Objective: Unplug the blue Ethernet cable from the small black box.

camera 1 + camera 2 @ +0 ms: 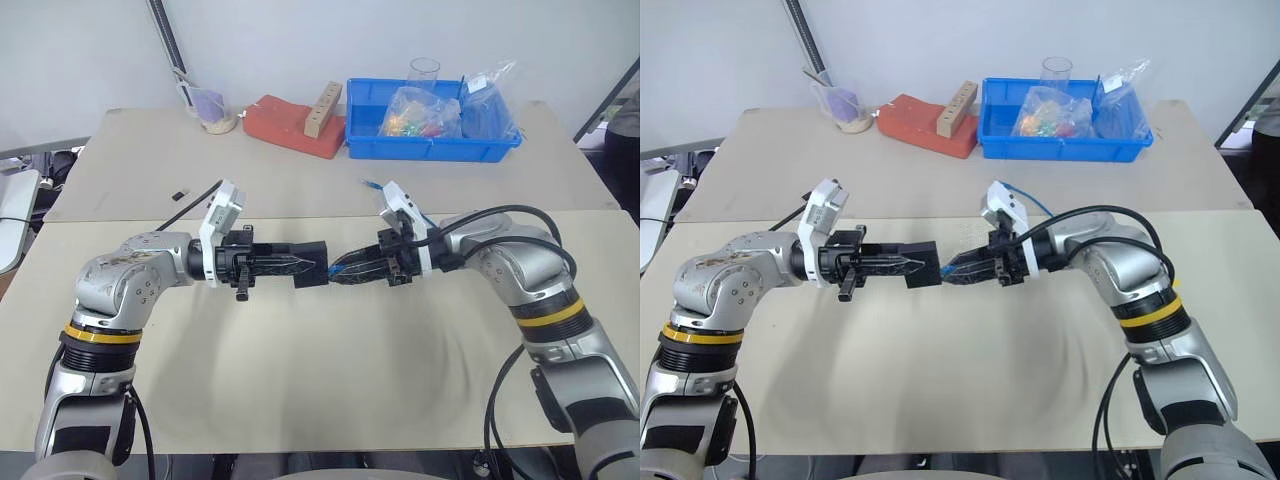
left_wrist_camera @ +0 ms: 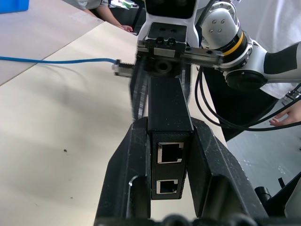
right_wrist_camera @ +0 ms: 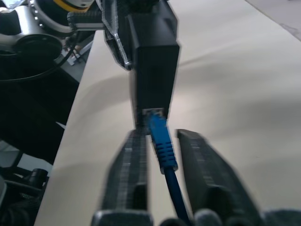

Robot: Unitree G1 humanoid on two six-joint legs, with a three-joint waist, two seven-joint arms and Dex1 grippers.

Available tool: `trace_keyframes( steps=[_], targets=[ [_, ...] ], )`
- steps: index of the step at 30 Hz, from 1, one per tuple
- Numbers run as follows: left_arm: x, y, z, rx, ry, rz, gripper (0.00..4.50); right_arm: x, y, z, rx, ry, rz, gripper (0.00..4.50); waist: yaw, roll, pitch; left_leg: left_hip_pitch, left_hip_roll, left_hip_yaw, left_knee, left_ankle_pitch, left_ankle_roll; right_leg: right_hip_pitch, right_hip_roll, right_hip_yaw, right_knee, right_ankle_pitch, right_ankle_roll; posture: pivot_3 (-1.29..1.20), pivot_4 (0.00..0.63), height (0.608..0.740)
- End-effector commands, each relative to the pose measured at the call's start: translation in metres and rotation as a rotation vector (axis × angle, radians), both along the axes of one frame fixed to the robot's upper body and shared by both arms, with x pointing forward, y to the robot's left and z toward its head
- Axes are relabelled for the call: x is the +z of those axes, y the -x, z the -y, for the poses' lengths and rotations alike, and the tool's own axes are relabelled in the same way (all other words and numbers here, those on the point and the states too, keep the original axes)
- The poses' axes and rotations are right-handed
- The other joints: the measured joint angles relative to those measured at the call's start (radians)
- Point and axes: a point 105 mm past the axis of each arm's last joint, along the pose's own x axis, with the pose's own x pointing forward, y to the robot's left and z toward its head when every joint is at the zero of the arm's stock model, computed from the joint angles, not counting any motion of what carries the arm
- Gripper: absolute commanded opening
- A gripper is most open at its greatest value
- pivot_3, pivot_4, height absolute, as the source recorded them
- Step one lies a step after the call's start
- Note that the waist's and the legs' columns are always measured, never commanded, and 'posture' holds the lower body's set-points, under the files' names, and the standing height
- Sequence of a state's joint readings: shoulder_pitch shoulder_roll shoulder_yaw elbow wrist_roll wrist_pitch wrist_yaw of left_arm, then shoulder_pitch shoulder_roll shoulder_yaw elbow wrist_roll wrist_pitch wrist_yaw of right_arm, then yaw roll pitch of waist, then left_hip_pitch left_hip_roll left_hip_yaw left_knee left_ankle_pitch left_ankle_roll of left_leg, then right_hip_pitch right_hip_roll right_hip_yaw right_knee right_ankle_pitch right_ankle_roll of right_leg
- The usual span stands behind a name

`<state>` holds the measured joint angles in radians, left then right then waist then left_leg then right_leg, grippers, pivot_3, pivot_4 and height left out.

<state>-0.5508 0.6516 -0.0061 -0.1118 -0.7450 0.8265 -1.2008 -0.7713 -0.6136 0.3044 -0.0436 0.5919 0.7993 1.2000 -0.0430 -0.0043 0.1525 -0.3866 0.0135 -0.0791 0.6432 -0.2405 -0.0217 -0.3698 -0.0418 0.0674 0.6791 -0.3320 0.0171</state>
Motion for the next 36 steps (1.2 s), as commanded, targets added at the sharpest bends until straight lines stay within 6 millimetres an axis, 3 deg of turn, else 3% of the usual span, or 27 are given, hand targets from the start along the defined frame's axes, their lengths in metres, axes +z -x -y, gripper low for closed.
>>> trace_keyframes(
  steps=[1,11,19,23,26,28,32,36],
  targets=[
    [0.01,0.005,0.004,-0.048,-0.002,0.049,0.54,0.014,0.001,0.0,0.012,-0.02,0.039,0.03,0.0,0.0,0.0,0.0,0.0,0.0,0.0,0.0,0.0,0.0,0.0,0.0,0.0,0.0,0.0,0.0,0.15,0.74],
    [0.009,0.008,0.004,-0.066,-0.013,0.044,0.54,0.016,0.007,0.005,0.055,0.003,0.016,0.03,0.0,0.0,0.0,0.0,0.0,0.0,0.0,0.0,0.0,0.0,0.0,0.0,0.0,0.0,0.0,0.0,0.15,0.74],
    [0.006,0.009,-0.022,0.019,-0.055,0.051,0.54,-0.017,-0.003,0.075,-0.106,0.164,0.024,0.03,0.004,0.0,0.0,0.0,0.0,0.0,0.0,0.0,0.0,0.0,0.0,0.0,-0.002,0.0,0.0,0.0,0.15,0.74],
    [-0.007,0.004,-0.029,0.127,-0.079,0.116,0.54,-0.045,-0.039,0.093,-0.345,0.248,0.276,0.03,-0.005,0.0,0.0,0.001,0.001,0.001,-0.001,0.0,0.0,0.0,0.001,0.001,-0.001,0.0,0.0,0.0,0.15,0.74],
    [-0.014,-0.003,-0.026,0.205,-0.061,0.154,0.54,-0.059,-0.046,0.099,-0.395,0.291,0.428,0.03,0.0,0.0,0.0,0.001,0.001,0.002,-0.001,0.0,0.0,-0.001,0.001,0.001,0.0,0.0,0.0,0.0,0.15,0.74],
    [-0.017,-0.006,-0.023,0.251,-0.038,0.169,0.54,-0.066,-0.041,0.098,-0.4,0.281,0.411,0.98,0.005,0.0,0.0,0.0,0.0,0.002,-0.001,0.0,0.0,-0.001,0.0,0.001,-0.001,0.0,0.0,0.0,0.15,0.74],
    [-0.024,-0.009,-0.024,0.319,-0.038,0.192,0.54,-0.066,-0.032,0.099,-0.376,0.263,0.392,2.34,0.007,0.0,0.0,-0.001,0.0,0.002,0.0,0.0,0.0,0.0,-0.001,0.002,-0.001,0.0,0.0,0.0,0.15,0.74],
    [-0.037,-0.031,-0.033,0.493,-0.04,0.244,0.54,-0.034,-0.022,0.086,-0.351,0.192,0.435,3.68,0.009,0.0,0.0,0.0,0.0,0.002,0.0,0.0,0.0,0.0,-0.001,0.002,-0.001,0.0,0.0,0.0,0.15,0.74]
  ],
)
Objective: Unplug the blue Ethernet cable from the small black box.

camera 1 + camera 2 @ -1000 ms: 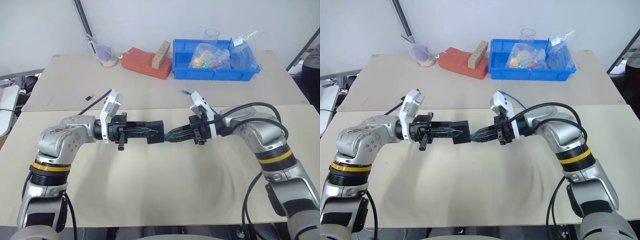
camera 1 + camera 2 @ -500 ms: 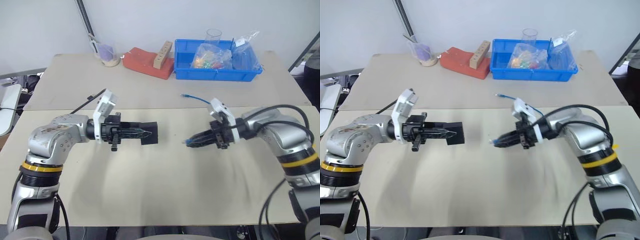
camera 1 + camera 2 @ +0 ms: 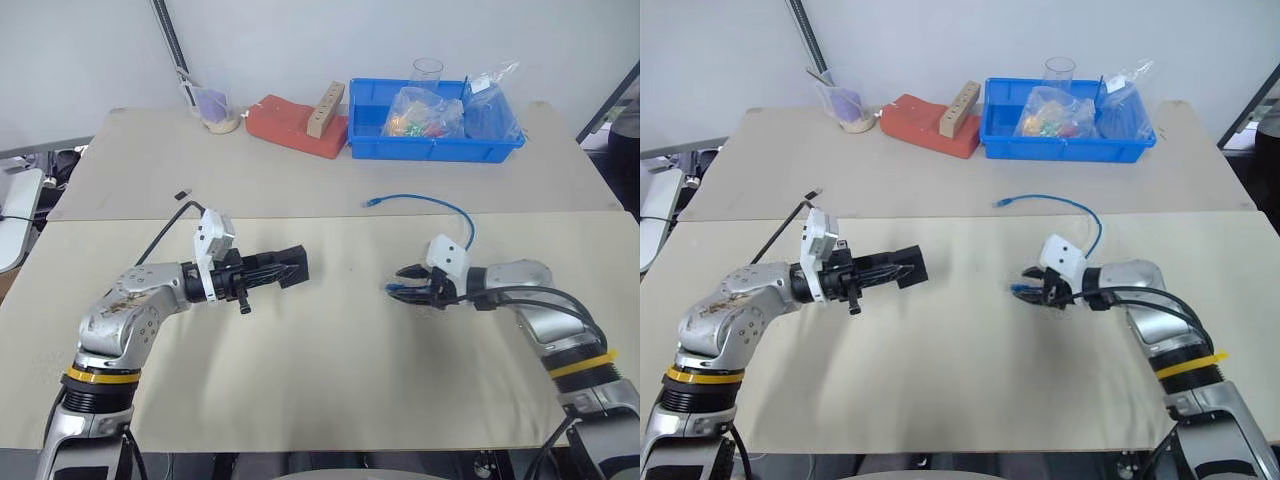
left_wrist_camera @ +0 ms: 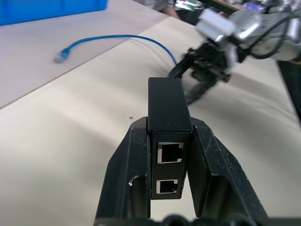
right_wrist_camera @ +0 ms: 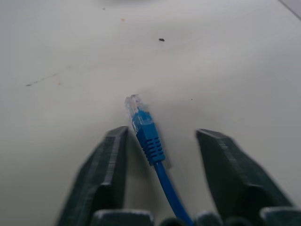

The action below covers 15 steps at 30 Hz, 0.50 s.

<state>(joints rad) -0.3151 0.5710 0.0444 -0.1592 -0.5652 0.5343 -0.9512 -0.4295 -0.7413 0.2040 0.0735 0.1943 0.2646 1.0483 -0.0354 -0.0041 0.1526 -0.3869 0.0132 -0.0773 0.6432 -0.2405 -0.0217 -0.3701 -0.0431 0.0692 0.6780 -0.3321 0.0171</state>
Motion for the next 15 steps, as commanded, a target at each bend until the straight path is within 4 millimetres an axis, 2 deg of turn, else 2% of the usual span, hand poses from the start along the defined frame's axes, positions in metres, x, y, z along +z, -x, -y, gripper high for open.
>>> trace_keyframes(
  steps=[1,2,5,7,11,15],
  targets=[
    [-0.001,-0.021,-0.011,0.164,-0.008,0.105,0.54,0.055,0.009,-0.023,0.043,-0.118,0.111,4.07,0.0,0.0,0.0,0.0,0.0,0.0,0.0,0.0,0.0,0.0,0.0,0.0,0.0,0.0,0.0,0.0,0.15,0.74],
    [-0.007,-0.028,-0.012,0.212,-0.012,0.126,0.54,0.069,0.011,-0.033,0.031,-0.175,0.131,4.44,-0.001,0.0,0.0,0.0,0.0,0.0,0.0,0.0,0.0,0.0,0.0,0.0,0.0,0.0,0.0,0.0,0.15,0.74],
    [-0.02,-0.044,-0.013,0.32,-0.033,0.188,0.54,0.097,0.015,-0.055,-0.035,-0.333,0.139,4.48,-0.004,0.0,0.0,0.0,0.001,0.0,-0.001,0.0,0.0,0.0,0.001,0.0,0.0,0.0,0.0,0.0,0.15,0.74],
    [-0.026,-0.053,-0.013,0.384,-0.034,0.22,0.54,0.108,0.015,-0.063,-0.077,-0.388,0.147,4.48,0.001,0.0,0.0,0.0,0.001,-0.001,0.0,0.0,0.0,0.0,0.001,0.0,0.001,0.0,0.0,0.0,0.15,0.74],
    [-0.039,-0.067,-0.011,0.462,-0.015,0.23,0.54,0.104,0.016,-0.067,-0.104,-0.361,0.157,4.48,0.027,0.0,0.0,-0.001,-0.002,-0.001,0.0,0.0,0.0,0.0,-0.002,-0.001,0.0,0.0,0.0,0.0,0.15,0.74],
    [-0.051,-0.073,-0.009,0.488,-0.002,0.21,0.54,0.101,0.015,-0.066,-0.132,-0.373,0.145,4.48,0.03,0.0,0.0,-0.001,-0.003,0.0,0.0,0.0,0.0,0.0,-0.003,-0.001,-0.001,0.0,0.0,0.0,0.15,0.74]
  ],
)
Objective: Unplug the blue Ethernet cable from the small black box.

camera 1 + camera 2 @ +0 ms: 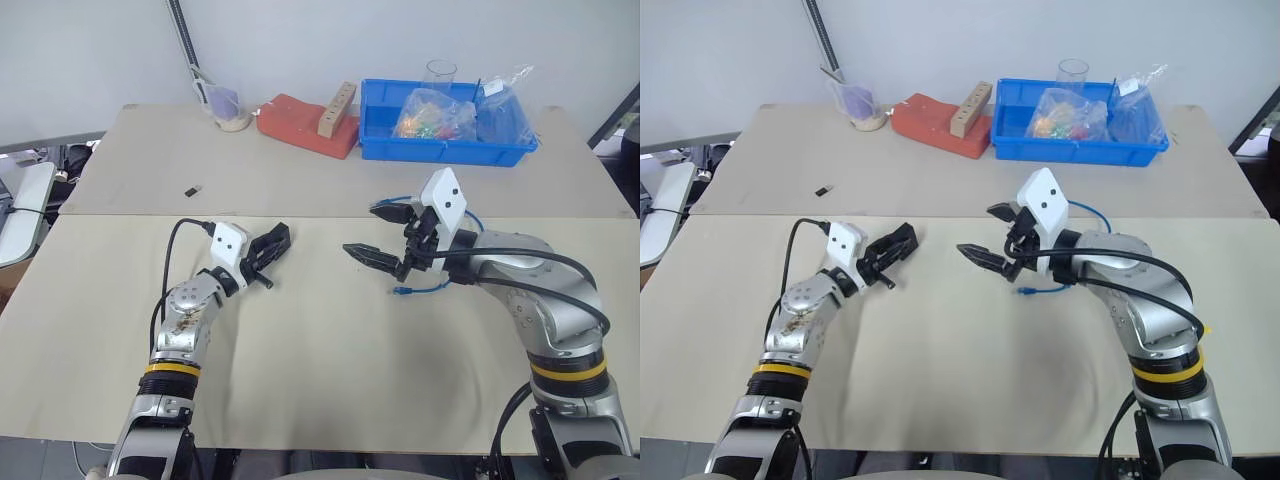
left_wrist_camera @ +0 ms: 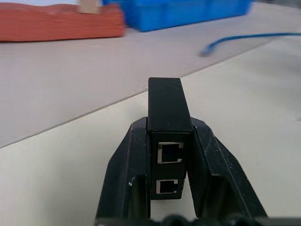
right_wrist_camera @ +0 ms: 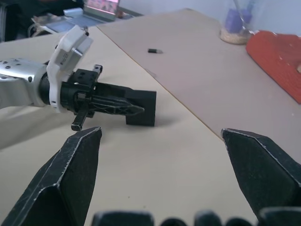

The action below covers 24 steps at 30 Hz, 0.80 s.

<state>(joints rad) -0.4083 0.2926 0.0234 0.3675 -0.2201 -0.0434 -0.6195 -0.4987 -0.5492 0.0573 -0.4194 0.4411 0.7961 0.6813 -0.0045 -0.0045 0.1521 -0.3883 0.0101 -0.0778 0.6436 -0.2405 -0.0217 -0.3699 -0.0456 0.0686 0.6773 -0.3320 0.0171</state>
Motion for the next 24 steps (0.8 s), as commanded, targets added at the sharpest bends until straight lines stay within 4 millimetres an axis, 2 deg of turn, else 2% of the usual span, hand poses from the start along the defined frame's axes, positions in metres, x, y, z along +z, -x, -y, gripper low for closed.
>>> trace_keyframes(
  steps=[1,2,3,4,9,12,17,21,24],
  targets=[
    [0.001,-0.006,0.0,0.022,0.005,0.028,0.54,0.011,0.003,-0.001,-0.009,-0.012,0.048,4.48,-0.002,0.0,0.0,0.0,0.0,0.0,0.0,0.0,0.0,0.0,0.0,0.0,0.0,0.0,0.0,0.0,0.15,0.74],
    [-0.001,-0.006,0.0,0.021,0.01,0.024,0.54,0.011,0.002,0.0,-0.013,-0.013,0.05,4.48,-0.005,0.0,0.0,0.0,0.0,0.0,0.0,0.0,0.0,0.0,0.0,0.0,0.0,0.0,0.0,0.0,0.15,0.74],
    [-0.001,-0.006,0.0,0.02,0.014,0.022,1.56,0.011,0.002,0.0,-0.015,-0.014,0.051,4.5,-0.008,0.0,0.0,0.001,0.0,0.0,0.0,0.0,0.0,0.0,0.001,0.0,0.001,0.0,0.0,0.0,0.15,0.74],
    [-0.002,-0.006,-0.001,0.02,0.012,0.022,1.95,0.012,0.001,0.0,-0.019,-0.013,0.055,4.5,-0.012,0.0,0.0,0.001,0.001,0.0,0.0,0.0,0.0,0.0,0.001,0.0,0.001,0.0,0.0,0.0,0.15,0.74],
    [0.0,-0.001,-0.012,0.024,0.006,0.02,4.4,0.011,-0.004,0.004,-0.036,-0.01,0.059,4.5,-0.02,0.0,0.0,0.001,0.002,0.0,-0.001,0.0,0.0,0.0,0.003,0.0,0.002,0.0,0.0,0.0,0.15,0.74],
    [0.005,0.011,-0.024,0.014,-0.015,0.002,4.47,0.007,-0.003,0.012,-0.04,-0.004,0.059,4.5,-0.025,0.0,0.0,0.001,0.002,0.0,-0.001,0.0,0.0,0.0,0.003,0.0,0.002,0.0,0.0,0.0,0.15,0.74],
    [0.019,0.043,-0.047,-0.045,-0.126,-0.072,4.47,0.0,0.006,0.037,-0.03,0.028,0.092,4.5,-0.027,0.0,0.0,0.001,0.003,-0.001,-0.001,0.0,0.0,0.0,0.003,-0.001,0.001,0.0,0.0,0.0,0.15,0.74],
    [0.056,0.076,-0.071,-0.11,-0.222,-0.106,4.47,-0.005,0.016,0.073,-0.048,0.066,0.062,4.5,-0.028,0.0,0.0,0.002,0.003,-0.001,-0.002,0.0,0.0,0.0,0.003,0.0,0.001,0.0,0.0,0.0,0.15,0.74],
    [0.077,0.095,-0.072,-0.197,-0.283,-0.146,4.47,-0.01,0.022,0.091,-0.05,0.094,0.021,4.5,-0.027,0.0,0.001,0.002,0.004,-0.001,-0.002,0.0,0.0,0.001,0.003,0.0,0.0,0.0,0.0,0.0,0.15,0.74]
  ],
)
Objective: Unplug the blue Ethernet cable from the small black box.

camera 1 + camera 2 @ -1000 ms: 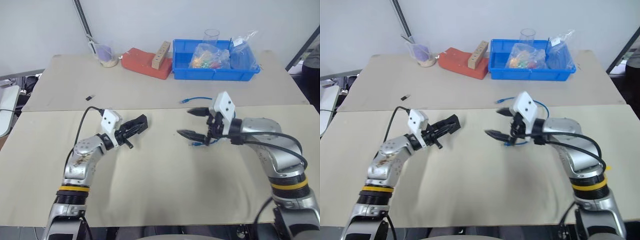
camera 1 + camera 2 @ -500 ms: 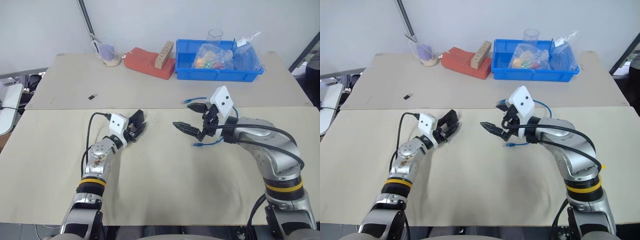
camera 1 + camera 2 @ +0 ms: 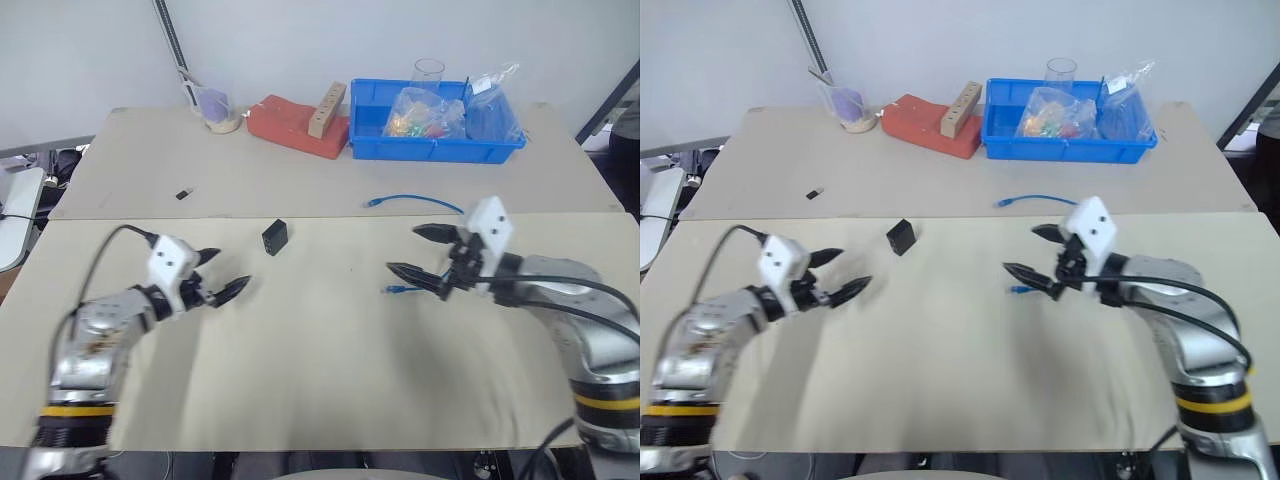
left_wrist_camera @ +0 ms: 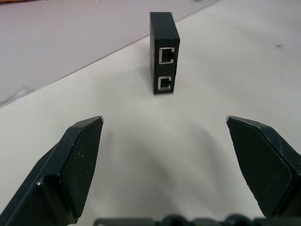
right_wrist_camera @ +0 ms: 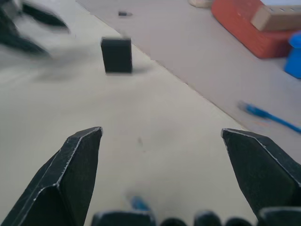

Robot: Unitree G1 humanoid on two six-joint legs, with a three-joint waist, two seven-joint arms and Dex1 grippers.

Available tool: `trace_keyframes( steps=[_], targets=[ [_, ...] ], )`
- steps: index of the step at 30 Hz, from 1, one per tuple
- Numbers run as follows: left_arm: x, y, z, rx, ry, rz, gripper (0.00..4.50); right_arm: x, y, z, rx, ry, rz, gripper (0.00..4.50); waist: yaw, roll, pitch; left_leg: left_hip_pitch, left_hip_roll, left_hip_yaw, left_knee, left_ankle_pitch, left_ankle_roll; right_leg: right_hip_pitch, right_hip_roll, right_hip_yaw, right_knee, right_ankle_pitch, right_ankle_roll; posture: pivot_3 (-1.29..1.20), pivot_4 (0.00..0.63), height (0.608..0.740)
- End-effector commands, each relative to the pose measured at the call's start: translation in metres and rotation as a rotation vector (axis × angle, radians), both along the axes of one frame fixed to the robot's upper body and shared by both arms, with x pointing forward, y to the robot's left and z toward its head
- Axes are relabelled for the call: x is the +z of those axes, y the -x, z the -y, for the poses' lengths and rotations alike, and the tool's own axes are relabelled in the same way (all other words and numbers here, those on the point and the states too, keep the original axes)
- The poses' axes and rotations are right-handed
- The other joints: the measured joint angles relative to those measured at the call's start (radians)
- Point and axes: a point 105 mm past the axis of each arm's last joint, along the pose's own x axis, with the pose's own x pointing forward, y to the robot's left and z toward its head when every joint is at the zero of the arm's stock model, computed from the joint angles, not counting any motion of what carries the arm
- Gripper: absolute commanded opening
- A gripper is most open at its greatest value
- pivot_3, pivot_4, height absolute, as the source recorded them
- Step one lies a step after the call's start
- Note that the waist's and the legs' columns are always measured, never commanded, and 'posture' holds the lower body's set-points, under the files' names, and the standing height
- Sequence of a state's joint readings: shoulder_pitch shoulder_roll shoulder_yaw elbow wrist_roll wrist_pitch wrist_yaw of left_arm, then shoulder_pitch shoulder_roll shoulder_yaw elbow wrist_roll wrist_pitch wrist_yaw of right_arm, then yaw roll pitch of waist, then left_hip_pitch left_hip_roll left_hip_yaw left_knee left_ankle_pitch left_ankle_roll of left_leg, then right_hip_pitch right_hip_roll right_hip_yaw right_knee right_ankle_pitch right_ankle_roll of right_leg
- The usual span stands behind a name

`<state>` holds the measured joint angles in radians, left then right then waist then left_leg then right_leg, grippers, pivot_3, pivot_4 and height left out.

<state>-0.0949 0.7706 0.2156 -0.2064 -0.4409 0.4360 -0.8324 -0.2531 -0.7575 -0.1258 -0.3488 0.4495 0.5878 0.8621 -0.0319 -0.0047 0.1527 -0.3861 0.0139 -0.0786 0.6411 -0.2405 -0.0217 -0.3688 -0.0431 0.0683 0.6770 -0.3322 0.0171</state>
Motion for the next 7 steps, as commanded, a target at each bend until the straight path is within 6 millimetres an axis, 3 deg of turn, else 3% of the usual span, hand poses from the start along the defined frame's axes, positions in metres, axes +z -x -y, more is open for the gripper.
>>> trace_keyframes(
  steps=[1,7],
  targets=[
    [0.037,0.0199,0.0095,-0.126,-0.026,0.001,4.47,0.0114,0.0075,0.0147,0.02,0.011,0.037,4.5,0.0,0.001,0.0,0.001,0.0,0.001,-0.001,0.0,0.0,0.001,0.0,0.0,-0.002,0.0,0.0,0.0,0.15,0.74],
    [0.0421,0.0157,0.0103,-0.129,-0.033,-0.015,4.47,0.0108,0.0013,0.0169,-0.013,0.0,0.051,4.5,-0.008,0.001,0.0,0.002,0.001,0.002,-0.002,0.0,0.0,0.003,0.001,0.001,-0.003,0.0,0.0,0.0,0.15,0.74]
  ],
)
